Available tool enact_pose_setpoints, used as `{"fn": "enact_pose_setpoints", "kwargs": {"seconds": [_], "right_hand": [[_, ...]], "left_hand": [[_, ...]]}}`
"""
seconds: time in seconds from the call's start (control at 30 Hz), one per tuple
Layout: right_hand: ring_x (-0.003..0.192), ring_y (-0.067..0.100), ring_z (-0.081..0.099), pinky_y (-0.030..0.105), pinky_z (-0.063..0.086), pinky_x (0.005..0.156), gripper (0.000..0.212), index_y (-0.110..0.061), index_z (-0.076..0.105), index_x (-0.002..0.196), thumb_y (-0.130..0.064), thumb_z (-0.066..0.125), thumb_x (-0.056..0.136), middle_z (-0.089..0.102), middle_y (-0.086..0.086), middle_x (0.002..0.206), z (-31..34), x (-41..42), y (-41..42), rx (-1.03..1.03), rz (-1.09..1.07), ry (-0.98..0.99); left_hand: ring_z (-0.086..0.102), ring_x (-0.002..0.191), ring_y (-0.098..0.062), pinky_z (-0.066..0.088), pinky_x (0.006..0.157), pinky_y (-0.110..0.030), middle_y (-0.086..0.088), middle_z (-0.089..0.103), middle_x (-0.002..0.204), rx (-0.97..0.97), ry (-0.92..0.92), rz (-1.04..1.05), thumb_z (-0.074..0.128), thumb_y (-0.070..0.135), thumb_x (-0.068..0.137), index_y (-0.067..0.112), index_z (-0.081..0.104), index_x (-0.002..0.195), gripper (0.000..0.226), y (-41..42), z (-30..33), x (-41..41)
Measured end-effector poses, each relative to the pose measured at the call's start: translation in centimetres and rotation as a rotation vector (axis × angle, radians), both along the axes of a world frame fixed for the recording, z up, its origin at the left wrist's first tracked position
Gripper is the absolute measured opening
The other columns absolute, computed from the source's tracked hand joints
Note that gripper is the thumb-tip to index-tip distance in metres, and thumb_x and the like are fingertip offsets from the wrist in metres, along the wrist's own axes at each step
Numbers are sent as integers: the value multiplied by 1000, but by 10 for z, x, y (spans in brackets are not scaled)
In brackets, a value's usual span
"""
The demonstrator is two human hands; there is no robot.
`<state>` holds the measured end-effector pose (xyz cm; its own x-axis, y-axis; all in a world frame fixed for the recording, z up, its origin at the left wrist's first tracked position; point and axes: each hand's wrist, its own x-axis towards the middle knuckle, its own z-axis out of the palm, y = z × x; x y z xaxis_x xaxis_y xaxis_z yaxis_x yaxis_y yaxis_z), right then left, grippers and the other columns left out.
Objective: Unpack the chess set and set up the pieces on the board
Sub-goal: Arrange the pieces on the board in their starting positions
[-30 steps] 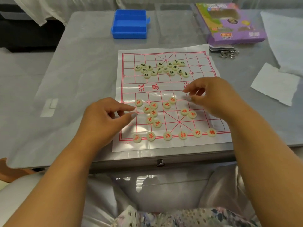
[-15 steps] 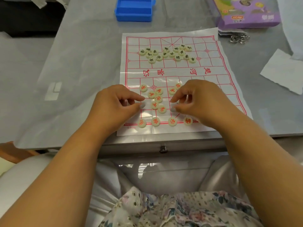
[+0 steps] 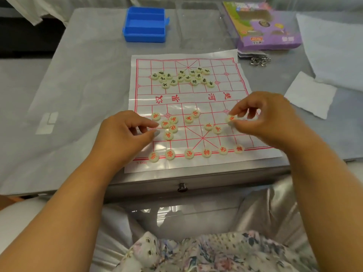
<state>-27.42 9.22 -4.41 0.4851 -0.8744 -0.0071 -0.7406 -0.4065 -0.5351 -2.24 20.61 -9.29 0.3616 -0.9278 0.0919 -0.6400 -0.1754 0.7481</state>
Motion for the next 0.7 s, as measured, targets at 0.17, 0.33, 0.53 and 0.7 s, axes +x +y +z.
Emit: {"fn": "enact_pose_setpoints", "kwargs": {"seconds": [0.17,0.33,0.53,0.7], "right_hand": [[78,13,57,24,47,65,15,-32,66,87,-32,74,75,62,-11,87,-11,-58,4,39,-13,79],[80,6,56,14,43,67,14,-31,67,90,-28,73,77,61,-14,88,-25,-62,9,52,36,109],[78,1,53,9,35,63,15,-30,66,92,-29,72,78,55,-19,85,-28,-61,9,44,46,180],[73,12,54,19,42,61,20,-31,63,95,-35,71,78,60,-9,80,-18,-55,10,27,18,154]], "left_hand": [[54,73,-16,49,63,-26,11,62,83,-36,-24,24,71,28,81,24,72,100,20,-1,5,-5],[54,74,-17,49,64,-26,8,63,84,-40,-34,50,71,26,82,19,73,101,21,-4,5,-9],[54,73,-14,43,59,-18,12,61,85,-13,-38,76,71,26,82,20,73,103,22,-5,1,-7],[54,72,-10,41,59,-15,14,61,84,-19,-38,139,70,29,82,22,73,101,20,-3,1,-1]]}}
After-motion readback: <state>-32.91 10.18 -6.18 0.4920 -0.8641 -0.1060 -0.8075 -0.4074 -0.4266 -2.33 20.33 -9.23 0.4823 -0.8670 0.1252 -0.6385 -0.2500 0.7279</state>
